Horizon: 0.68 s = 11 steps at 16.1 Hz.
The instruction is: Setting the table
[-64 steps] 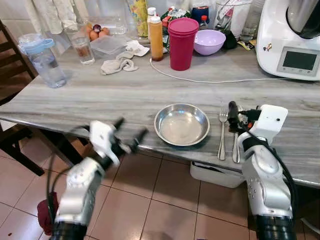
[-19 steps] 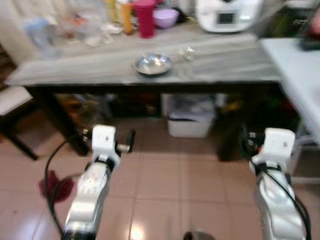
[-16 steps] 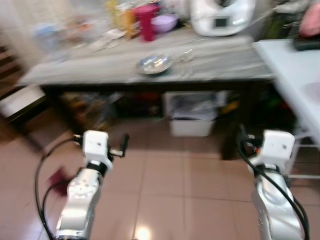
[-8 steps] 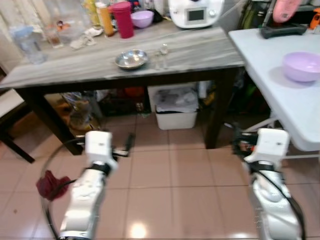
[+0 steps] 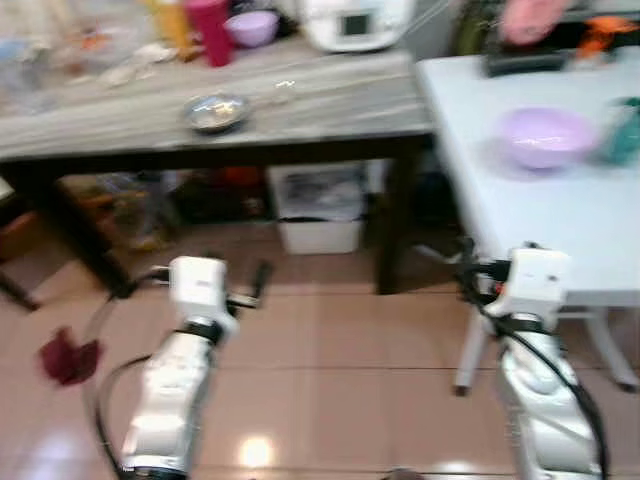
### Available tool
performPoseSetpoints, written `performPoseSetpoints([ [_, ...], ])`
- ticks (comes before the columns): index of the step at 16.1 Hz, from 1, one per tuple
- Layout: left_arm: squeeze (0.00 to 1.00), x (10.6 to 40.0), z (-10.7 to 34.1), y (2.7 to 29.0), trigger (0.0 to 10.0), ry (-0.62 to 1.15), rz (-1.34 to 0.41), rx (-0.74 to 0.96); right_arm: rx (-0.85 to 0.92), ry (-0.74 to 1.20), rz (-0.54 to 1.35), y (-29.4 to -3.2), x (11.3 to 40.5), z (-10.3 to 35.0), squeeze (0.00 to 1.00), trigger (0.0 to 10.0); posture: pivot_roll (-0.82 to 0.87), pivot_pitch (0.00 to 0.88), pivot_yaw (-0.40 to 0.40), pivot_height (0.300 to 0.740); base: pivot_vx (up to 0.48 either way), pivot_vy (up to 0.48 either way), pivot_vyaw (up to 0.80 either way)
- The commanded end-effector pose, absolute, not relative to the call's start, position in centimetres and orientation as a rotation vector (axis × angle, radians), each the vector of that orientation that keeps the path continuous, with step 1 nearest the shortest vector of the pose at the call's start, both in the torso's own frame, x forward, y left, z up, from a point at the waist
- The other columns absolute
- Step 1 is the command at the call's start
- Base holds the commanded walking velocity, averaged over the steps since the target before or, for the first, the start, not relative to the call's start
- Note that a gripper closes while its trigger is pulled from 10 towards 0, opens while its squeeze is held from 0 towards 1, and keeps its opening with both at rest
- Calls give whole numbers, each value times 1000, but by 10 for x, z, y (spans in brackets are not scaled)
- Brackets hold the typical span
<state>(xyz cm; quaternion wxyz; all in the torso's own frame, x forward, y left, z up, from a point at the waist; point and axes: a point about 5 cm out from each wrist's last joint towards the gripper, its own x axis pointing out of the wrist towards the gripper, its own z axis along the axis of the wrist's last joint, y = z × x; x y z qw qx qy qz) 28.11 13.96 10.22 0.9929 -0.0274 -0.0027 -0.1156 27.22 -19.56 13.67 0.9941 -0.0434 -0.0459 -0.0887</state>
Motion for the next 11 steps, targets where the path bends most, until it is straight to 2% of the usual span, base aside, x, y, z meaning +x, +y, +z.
performPoseSetpoints([
  [1, 0, 284, 105, 149, 10000, -14, -209, -41, -68, -90, -176, -192, 272, 137, 0, 10000, -210, 88, 85, 740, 0, -480, -781],
  [2, 0, 284, 105, 148, 10000, -15, -209, -41, -68, -91, -176, -192, 273, 137, 0, 10000, -211, 86, 84, 740, 0, -480, -506],
  [8, 0, 283, 102, 143, 10000, -9, -228, -40, -99, -111, -147, -187, 274, 139, 0, 10000, -209, 86, 87, 740, 0, -480, 0],
  [11, 0, 284, 102, 146, 10000, -5, -210, -49, -98, -99, -149, -185, 274, 137, 0, 10000, -208, 91, 92, 740, 0, 0, 0],
])
